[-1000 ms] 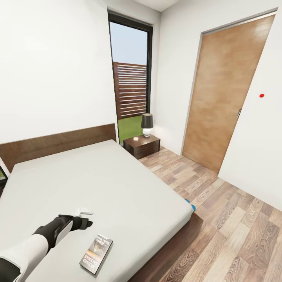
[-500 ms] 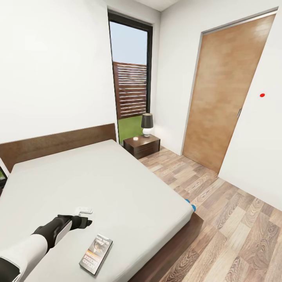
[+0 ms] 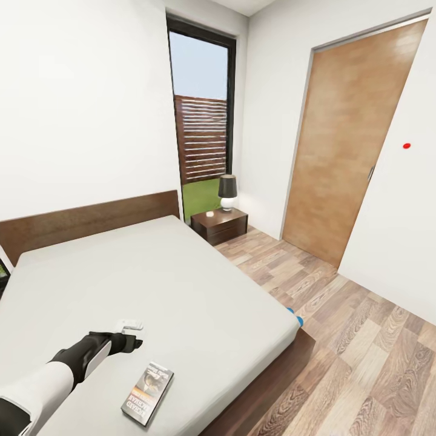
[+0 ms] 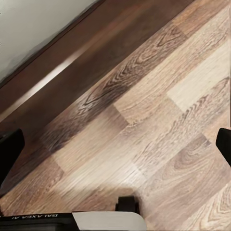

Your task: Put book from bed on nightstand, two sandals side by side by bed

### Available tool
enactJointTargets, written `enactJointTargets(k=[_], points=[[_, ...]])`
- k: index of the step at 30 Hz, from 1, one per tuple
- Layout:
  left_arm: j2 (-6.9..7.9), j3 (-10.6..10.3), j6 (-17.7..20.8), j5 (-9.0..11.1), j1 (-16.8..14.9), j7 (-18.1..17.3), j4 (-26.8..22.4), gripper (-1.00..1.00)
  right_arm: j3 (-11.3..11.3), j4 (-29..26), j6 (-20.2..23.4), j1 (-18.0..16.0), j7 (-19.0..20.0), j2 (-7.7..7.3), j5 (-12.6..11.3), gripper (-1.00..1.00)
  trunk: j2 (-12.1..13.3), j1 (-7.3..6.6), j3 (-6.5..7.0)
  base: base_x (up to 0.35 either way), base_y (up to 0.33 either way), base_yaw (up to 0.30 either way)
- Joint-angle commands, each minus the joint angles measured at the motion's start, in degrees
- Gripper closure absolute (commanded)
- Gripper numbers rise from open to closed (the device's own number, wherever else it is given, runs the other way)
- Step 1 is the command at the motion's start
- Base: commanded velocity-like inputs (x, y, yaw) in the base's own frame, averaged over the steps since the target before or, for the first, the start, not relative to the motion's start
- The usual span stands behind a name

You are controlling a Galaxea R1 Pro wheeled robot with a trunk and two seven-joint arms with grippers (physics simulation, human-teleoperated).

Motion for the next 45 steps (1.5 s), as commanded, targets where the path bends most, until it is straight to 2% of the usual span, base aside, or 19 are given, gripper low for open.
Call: enactJointTargets(k=[1, 4, 7, 8, 10, 12, 16, 19, 20, 21, 26, 33, 36, 40, 43, 45], points=[[0.05, -0.2, 0.3, 0.2, 0.0, -0.1, -0.1, -1.00, -0.5, -0.4, -0.4, 0.0, 0.7, 0.04, 0.6, -1.00, -0.5, 0.25, -0.29, 0.000, 0.000, 0.000], [0.02, -0.2, 0.3, 0.2, 0.0, 0.0, -0.1, -1.00, -0.6, -3.3, -2.0, -0.1, 1.2, 0.01, 0.5, -1.00, -1.7, 0.91, -0.83, 0.000, 0.000, 0.000], [-0.01, -0.3, 0.2, 0.2, 0.0, 0.0, -0.1, -1.00, -0.8, -9.7, -2.5, -0.1, 1.5, 0.05, 0.4, -1.00, -2.9, 1.57, -1.37, 0.000, 0.000, 0.000], [-0.01, -0.3, 0.2, 0.2, 0.0, 0.0, -0.1, -1.00, -0.8, -9.7, -2.5, -0.1, 1.5, 0.05, 0.4, -1.00, -3.3, 1.79, -1.55, 0.000, 0.000, 0.000], [0.00, -0.2, 0.2, 0.3, 0.0, 0.0, -0.2, -1.00, -0.9, -15.8, -1.8, 0.0, 1.7, 0.13, 0.3, -1.00, -4.1, 2.23, -1.91, 0.000, 0.000, 0.000], [0.02, -0.2, 0.3, 0.3, 0.0, 0.0, -0.2, -1.00, -0.9, -23.0, 1.0, 0.3, 1.7, 0.40, 0.3, -1.00, -4.9, 2.66, -2.27, 0.000, 0.000, 0.000], [0.04, -0.2, 0.2, 0.3, -0.1, 0.0, -0.2, -1.00, -0.9, -37.5, 11.9, 1.3, 1.9, 2.01, 0.2, -1.00, -6.5, 3.54, -2.99, 0.000, 0.000, 0.000], [0.04, -0.2, 0.2, 0.3, -0.1, 0.0, -0.2, -1.00, -1.0, -45.4, 18.3, 1.6, 1.9, 3.03, 0.2, -1.00, -7.7, 4.20, -3.53, 0.000, 0.000, 0.000], [0.04, -0.2, 0.2, 0.3, -0.1, 0.0, -0.2, -1.00, -1.0, -45.4, 18.3, 1.6, 1.9, 3.03, 0.2, -1.00, -8.1, 4.42, -3.71, 0.000, 0.000, 0.000], [0.04, -0.2, 0.2, 0.3, -0.1, 0.0, -0.2, -1.00, -1.1, -48.5, 20.7, 1.8, 1.9, 3.43, 0.2, -1.00, -8.5, 4.64, -3.88, 0.000, 0.000, 0.000], [0.05, -0.2, 0.2, 0.3, -0.1, 0.0, -0.2, -1.00, -1.3, -51.1, 22.8, 1.9, 2.1, 3.80, 0.1, -1.00, -10.5, 5.74, -4.78, 0.000, 0.000, 0.000], [0.05, -0.2, 0.2, 0.3, -0.1, 0.0, -0.4, -1.00, -3.7, -50.2, 19.6, 2.1, 2.1, 3.83, 0.1, -1.00, -13.3, 7.28, -6.04, 0.000, 0.000, 0.000], [0.05, -0.2, 0.2, 0.3, -0.1, 0.1, -0.4, -1.00, -7.6, -48.6, 18.1, 2.1, 2.2, 3.53, 0.1, -1.00, -14.6, 7.94, -6.58, 0.000, 0.000, 0.000], [0.05, -0.2, 0.2, 0.3, -0.1, 0.1, -0.5, -1.00, -16.6, -45.6, 17.2, 2.1, 3.3, 2.74, 0.1, -1.00, -16.2, 8.81, -7.30, 0.000, 0.000, 0.000], [0.05, -0.2, 0.2, 0.3, -0.1, 0.2, -0.5, -1.00, -22.7, -41.0, 16.5, 2.0, 4.3, 1.42, 0.2, -1.00, -17.4, 9.47, -7.83, 0.000, 0.000, 0.000], [0.03, -0.2, 0.2, 0.3, -0.1, 0.2, -0.5, -1.00, -25.2, -36.5, 15.0, 2.0, 4.6, -0.06, 0.2, -1.00, -18.2, 9.91, -8.19, 0.000, 0.000, 0.000]])
